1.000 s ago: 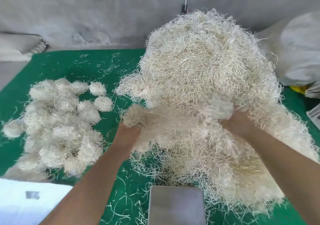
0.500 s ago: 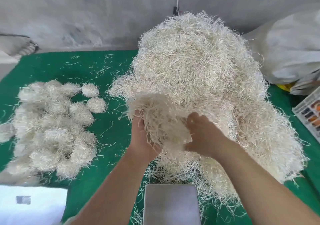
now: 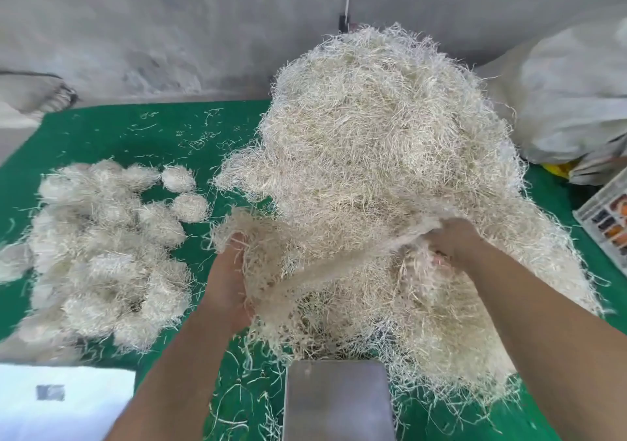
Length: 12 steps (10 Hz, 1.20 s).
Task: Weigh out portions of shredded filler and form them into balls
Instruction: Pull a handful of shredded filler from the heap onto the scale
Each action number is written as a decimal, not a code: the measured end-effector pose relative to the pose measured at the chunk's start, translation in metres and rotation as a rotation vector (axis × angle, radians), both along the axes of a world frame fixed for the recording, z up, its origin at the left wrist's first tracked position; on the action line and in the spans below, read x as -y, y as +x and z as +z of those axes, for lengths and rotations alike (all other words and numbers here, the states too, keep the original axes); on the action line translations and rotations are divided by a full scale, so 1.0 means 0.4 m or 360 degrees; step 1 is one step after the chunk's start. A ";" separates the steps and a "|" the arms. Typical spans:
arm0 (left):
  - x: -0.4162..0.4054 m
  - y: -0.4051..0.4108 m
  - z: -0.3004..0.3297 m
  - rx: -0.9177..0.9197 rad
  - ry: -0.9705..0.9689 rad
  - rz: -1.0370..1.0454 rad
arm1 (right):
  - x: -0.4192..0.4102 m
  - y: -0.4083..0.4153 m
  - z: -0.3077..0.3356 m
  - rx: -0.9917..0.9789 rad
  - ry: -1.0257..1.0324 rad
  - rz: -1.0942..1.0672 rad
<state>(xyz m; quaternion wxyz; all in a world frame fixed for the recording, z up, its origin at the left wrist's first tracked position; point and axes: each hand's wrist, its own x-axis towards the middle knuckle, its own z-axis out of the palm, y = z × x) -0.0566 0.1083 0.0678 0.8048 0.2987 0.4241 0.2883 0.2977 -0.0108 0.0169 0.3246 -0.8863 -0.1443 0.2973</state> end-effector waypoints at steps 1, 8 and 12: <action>-0.024 -0.028 -0.025 -0.0284 0.0046 0.0089 | 0.007 0.050 0.012 -0.0418 0.0279 -0.0431; 0.216 0.128 0.114 0.1055 0.0228 -0.0368 | 0.205 -0.516 0.170 -0.1719 0.1093 0.0108; 0.324 -0.175 -0.112 -0.0805 0.0842 -0.1187 | 0.319 -0.574 -0.015 -0.0573 0.0589 0.0309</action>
